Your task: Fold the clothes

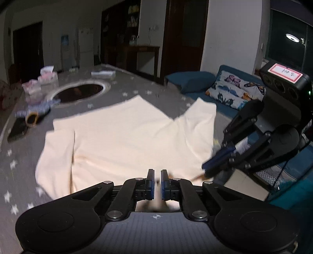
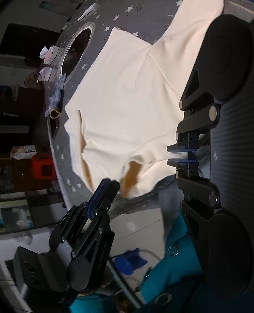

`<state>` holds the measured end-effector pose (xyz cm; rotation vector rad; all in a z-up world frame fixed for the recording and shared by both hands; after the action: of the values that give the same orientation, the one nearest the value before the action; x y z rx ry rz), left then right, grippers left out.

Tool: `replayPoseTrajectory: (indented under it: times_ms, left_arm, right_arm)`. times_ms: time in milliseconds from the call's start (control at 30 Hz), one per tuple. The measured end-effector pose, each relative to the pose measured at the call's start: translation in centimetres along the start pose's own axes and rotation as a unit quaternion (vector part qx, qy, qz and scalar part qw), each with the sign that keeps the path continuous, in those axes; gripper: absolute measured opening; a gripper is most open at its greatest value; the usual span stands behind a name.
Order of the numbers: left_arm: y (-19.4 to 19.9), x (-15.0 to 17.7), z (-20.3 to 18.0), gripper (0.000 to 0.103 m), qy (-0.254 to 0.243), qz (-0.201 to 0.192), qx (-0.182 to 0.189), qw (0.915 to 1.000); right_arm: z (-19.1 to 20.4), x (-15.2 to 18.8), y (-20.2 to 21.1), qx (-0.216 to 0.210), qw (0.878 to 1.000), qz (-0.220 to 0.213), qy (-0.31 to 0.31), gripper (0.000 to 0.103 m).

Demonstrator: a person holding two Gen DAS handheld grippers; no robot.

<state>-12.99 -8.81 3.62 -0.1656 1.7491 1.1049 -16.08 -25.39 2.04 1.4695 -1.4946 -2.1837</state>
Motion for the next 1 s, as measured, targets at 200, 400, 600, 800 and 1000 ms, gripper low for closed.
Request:
replayPoseTrajectory:
  times_ms: [200, 400, 600, 800, 1000]
  left_arm:
    - [-3.3, -0.4, 1.6, 0.007, 0.039, 0.010, -0.004, 0.9992]
    - [-4.7, 1.8, 0.9, 0.007, 0.039, 0.052, 0.019, 0.9977]
    - [-3.3, 2.0, 1.6, 0.011, 0.029, 0.050, 0.012, 0.9983]
    - [-4.2, -0.9, 6.9, 0.031, 0.061, 0.022, -0.106, 0.9922]
    - [-7.6, -2.6, 11.1, 0.033, 0.072, 0.035, -0.176, 0.9812]
  right_arm:
    - [-1.8, -1.7, -0.1, 0.017, 0.999, -0.040, -0.025, 0.010]
    - [-3.1, -2.4, -3.2, 0.018, 0.998, -0.049, -0.039, 0.011]
    - [-2.7, -2.0, -4.6, -0.003, 0.999, -0.038, -0.035, 0.021]
    - [-2.2, -1.7, -5.1, -0.015, 0.999, -0.032, -0.025, 0.024]
    - [-2.1, -1.6, -5.1, -0.018, 0.999, -0.031, -0.024, 0.025]
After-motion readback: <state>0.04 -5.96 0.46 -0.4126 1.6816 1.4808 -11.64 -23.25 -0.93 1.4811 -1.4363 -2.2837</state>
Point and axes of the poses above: each gripper's, at about its wrist camera, not at the fingertips, and y roughly against the way its jaws point, z to its left, x to its underside, the point moved 5 cm from there along -y, roughly the way its jaws point, and after that the axes turned 1 degree about -z, right-handed, at the moved point
